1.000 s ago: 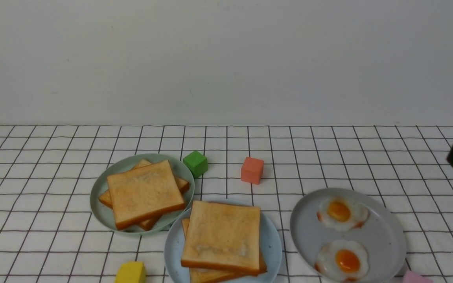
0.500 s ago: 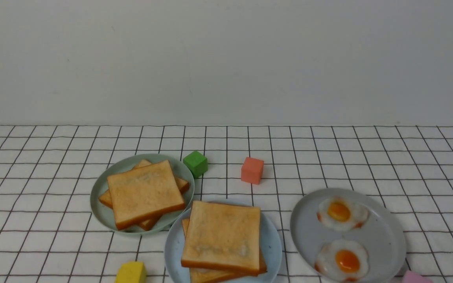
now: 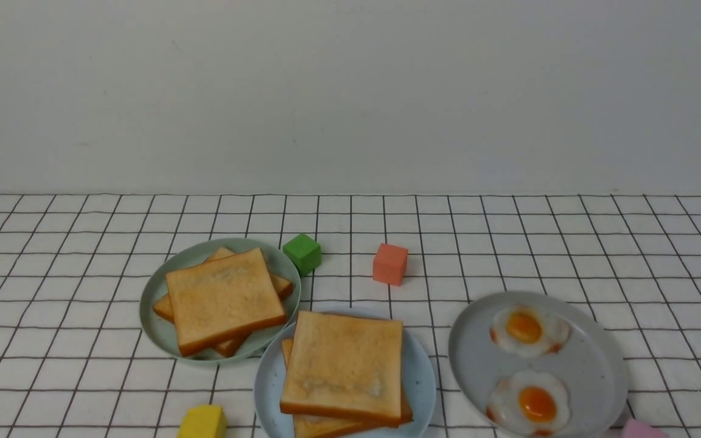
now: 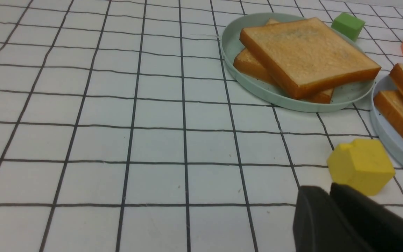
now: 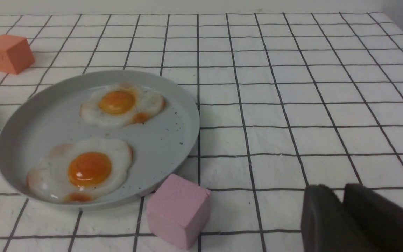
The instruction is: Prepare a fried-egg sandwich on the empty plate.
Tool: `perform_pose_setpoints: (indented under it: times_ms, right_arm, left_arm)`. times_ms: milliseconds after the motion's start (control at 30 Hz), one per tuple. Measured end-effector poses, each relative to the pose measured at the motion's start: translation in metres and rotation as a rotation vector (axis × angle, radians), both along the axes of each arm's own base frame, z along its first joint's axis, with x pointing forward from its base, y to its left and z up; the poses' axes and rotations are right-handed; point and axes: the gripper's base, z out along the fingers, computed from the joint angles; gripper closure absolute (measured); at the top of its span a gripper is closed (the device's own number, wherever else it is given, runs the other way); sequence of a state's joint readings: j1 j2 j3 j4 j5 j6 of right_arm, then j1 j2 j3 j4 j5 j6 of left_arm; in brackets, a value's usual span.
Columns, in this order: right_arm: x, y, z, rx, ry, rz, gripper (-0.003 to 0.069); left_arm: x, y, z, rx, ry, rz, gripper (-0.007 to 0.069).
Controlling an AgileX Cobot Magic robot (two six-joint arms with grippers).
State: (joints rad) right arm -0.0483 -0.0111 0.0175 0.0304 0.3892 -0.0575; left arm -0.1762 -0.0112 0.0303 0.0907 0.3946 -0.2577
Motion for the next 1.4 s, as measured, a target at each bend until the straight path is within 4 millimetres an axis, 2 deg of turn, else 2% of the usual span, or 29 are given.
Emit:
perform_pose_setpoints:
  times_ms: [1400]
  right_arm:
    - [0.0000,0.0000,0.0000,0.000,0.000,0.000,0.0488]
  left_arm:
    - [0.0000,0.0000,0.0000,0.000,0.000,0.000,0.0532]
